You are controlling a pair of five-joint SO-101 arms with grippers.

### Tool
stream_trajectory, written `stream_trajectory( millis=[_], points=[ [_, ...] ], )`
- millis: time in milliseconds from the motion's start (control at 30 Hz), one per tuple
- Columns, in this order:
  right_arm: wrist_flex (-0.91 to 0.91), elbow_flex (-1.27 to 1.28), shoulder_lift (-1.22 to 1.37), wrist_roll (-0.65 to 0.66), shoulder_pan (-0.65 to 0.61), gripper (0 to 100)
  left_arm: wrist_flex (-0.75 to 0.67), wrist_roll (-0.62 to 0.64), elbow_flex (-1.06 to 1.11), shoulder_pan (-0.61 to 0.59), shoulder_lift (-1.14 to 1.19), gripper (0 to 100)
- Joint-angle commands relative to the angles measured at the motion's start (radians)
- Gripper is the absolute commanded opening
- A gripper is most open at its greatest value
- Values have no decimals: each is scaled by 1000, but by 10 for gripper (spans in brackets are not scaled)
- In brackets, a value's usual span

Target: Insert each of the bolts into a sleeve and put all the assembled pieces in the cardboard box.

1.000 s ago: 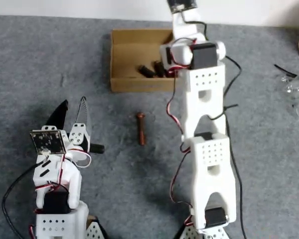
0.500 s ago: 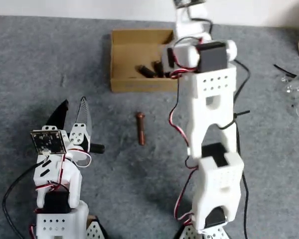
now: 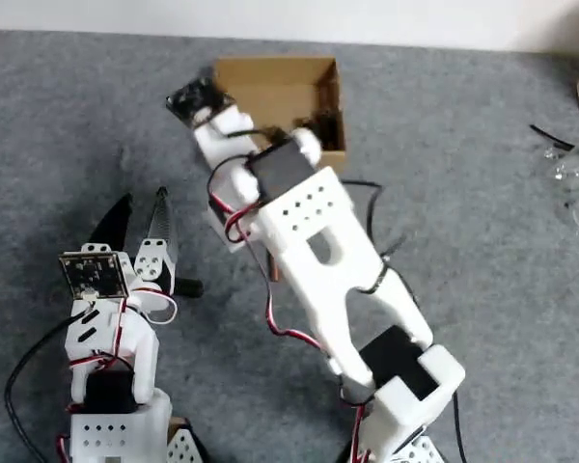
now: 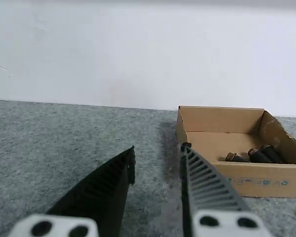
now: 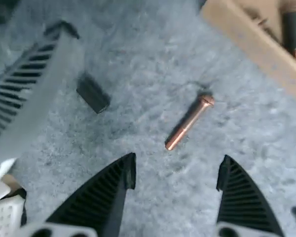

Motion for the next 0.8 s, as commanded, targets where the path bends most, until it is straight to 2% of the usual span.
stream_trajectory(
  millis=[0, 333, 667, 767],
  points=[
    [-133, 153, -53, -11, 5, 238, 2, -5, 21, 12, -7, 151],
    [-493, 550, -58, -12, 5, 238, 0, -5, 21, 12, -7, 151],
    [-616, 654, -59, -12, -13, 238, -3, -5, 21, 7, -8, 151],
    [-656, 657, -59, -11, -58, 238, -3, 0, 8, -65, -10, 151]
  ],
)
